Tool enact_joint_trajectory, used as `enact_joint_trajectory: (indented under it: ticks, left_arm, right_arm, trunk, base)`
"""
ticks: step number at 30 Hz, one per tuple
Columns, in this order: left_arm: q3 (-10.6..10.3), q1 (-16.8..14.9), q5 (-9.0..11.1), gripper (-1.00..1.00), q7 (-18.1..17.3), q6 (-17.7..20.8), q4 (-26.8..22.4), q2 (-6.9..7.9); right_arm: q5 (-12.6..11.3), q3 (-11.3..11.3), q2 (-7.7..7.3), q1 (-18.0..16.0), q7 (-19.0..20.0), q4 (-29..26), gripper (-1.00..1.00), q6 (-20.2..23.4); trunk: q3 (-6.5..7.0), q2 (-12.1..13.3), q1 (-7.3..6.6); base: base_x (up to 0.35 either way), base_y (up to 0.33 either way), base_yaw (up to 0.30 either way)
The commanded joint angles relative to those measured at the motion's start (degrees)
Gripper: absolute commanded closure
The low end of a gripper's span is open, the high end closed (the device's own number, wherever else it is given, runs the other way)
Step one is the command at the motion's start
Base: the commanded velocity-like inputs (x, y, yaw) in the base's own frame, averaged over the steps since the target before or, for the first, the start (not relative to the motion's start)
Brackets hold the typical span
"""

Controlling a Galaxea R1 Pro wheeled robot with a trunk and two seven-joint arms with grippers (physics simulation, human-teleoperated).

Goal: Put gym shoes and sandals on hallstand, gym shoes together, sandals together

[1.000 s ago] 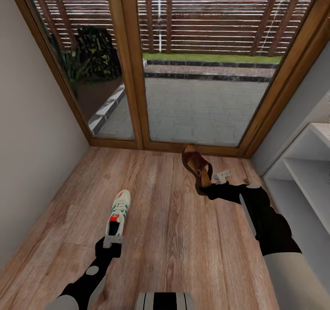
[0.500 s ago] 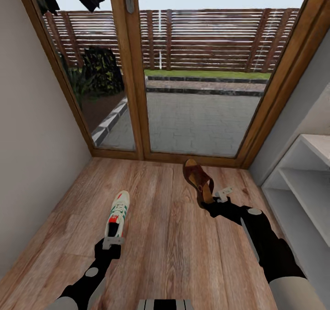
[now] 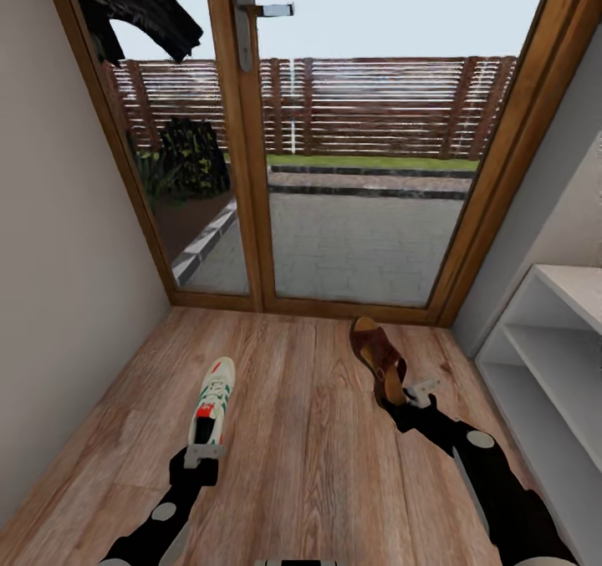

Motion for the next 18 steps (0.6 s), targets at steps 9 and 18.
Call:
enact_joint_trajectory:
  ticks: [9, 18]
  left_arm:
    - [0.0, 0.3, -0.6, 1.0, 0.3, -0.3, -0.1, -0.63]
    - [0.1, 2.5, -0.6, 1.0, 0.4, -0.4, -0.3, -0.66]
  right_arm:
    - [0.3, -3.0, 0.12, 0.6, -6.6, 10.5, 1.0, -11.3]
    - [0.3, -3.2, 0.37, 1.0, -9.7, 18.7, 1.0, -18.7]
  trunk:
    - [2.6, 1.6, -0.99]
    - [5.02, 5.2, -2.97]
  base:
    - [0.0, 0.0, 0.0]
    - [0.0, 0.0, 0.0]
